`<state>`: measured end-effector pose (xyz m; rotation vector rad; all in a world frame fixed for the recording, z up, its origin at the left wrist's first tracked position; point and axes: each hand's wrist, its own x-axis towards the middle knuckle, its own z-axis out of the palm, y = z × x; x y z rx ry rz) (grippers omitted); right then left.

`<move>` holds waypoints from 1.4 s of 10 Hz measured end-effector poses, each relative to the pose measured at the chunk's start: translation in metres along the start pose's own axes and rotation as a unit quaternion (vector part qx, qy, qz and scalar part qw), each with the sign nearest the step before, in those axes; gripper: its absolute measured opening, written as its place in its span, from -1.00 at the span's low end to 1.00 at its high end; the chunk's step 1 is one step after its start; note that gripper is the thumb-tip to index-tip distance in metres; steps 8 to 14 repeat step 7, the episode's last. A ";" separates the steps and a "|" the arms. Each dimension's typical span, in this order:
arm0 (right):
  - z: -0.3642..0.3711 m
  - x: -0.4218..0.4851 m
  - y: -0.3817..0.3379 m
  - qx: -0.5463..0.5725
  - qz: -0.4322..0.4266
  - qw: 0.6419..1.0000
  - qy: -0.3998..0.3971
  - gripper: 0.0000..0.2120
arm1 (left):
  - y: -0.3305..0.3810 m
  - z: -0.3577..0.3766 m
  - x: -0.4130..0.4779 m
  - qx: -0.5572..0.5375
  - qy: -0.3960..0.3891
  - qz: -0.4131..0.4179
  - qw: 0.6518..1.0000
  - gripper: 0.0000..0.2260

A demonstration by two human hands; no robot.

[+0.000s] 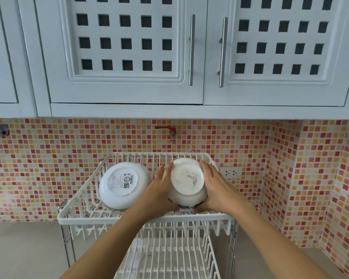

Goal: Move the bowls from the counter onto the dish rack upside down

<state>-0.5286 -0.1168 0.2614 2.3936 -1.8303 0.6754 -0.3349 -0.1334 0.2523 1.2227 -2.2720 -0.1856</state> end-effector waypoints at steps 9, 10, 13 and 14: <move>-0.016 -0.020 -0.002 0.093 0.025 0.994 0.054 0.05 | 0.015 -0.022 -0.022 -0.036 0.083 -0.030 0.995 -0.29; -0.016 -0.020 -0.002 0.093 0.025 0.994 0.054 0.05 | 0.015 -0.022 -0.022 -0.036 0.083 -0.030 0.995 -0.29; -0.016 -0.020 -0.002 0.093 0.025 0.994 0.054 0.05 | 0.015 -0.022 -0.022 -0.036 0.083 -0.030 0.995 -0.29; -0.016 -0.020 -0.002 0.093 0.025 0.994 0.054 0.05 | 0.015 -0.022 -0.022 -0.036 0.083 -0.030 0.995 -0.29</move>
